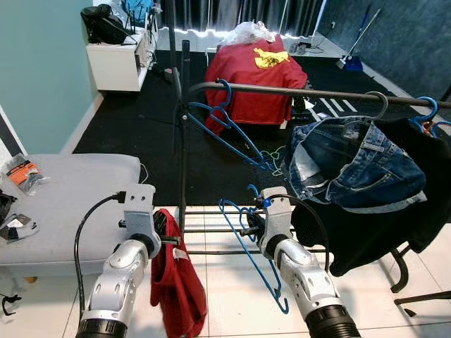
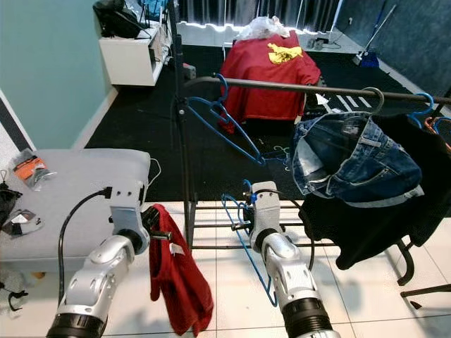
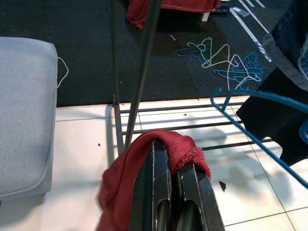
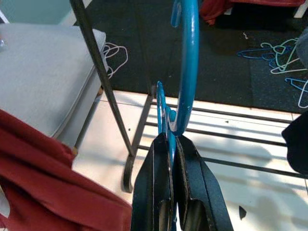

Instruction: Hang hanger

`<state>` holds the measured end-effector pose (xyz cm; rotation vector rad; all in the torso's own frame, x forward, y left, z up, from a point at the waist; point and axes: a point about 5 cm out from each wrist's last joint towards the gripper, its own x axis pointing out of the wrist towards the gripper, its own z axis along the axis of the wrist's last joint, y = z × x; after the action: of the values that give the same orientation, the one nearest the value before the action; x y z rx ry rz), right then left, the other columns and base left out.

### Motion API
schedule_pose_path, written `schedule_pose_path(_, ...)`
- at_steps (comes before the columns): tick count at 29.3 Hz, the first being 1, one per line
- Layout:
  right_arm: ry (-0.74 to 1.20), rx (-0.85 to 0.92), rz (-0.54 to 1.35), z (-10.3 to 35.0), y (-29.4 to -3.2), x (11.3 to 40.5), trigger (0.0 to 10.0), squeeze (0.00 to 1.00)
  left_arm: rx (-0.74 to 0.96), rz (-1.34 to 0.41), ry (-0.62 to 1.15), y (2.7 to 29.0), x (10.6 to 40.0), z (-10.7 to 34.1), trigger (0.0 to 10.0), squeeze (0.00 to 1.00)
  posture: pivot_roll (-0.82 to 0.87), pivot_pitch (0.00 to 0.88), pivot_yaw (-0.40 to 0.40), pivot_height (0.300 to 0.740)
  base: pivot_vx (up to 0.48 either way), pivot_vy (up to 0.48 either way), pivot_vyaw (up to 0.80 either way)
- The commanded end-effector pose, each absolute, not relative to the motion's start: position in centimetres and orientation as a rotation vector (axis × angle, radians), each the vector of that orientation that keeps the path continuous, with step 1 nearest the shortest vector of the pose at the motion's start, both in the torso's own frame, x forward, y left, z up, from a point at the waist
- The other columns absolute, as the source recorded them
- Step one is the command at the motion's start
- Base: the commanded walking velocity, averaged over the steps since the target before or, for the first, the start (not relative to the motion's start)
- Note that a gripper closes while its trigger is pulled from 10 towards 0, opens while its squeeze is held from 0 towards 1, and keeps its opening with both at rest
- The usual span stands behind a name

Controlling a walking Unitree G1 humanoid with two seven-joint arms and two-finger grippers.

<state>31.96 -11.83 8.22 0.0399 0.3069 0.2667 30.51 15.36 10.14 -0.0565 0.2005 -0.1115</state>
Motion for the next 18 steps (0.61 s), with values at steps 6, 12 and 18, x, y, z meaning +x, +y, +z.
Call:
schedule_pose_path(6,0.292,0.046,0.265,8.37,-12.17,31.90,10.0,0.00,-0.073,-0.127,0.194,15.02,30.30,10.38,10.0,0.00,0.01,0.053,-0.038,0.740,0.000,0.000,0.00)
schedule_pose_path(12,0.296,0.045,0.268,8.24,-12.08,31.85,10.0,0.00,-0.075,-0.129,0.198,15.05,30.09,10.39,10.0,0.00,0.01,0.057,-0.037,0.740,-0.356,0.000,0.00)
schedule_pose_path(18,0.298,0.045,0.266,8.19,-12.05,31.82,10.0,0.00,-0.074,-0.132,0.201,15.11,30.05,10.43,10.0,0.00,0.01,0.060,-0.034,0.740,-0.342,0.000,0.00)
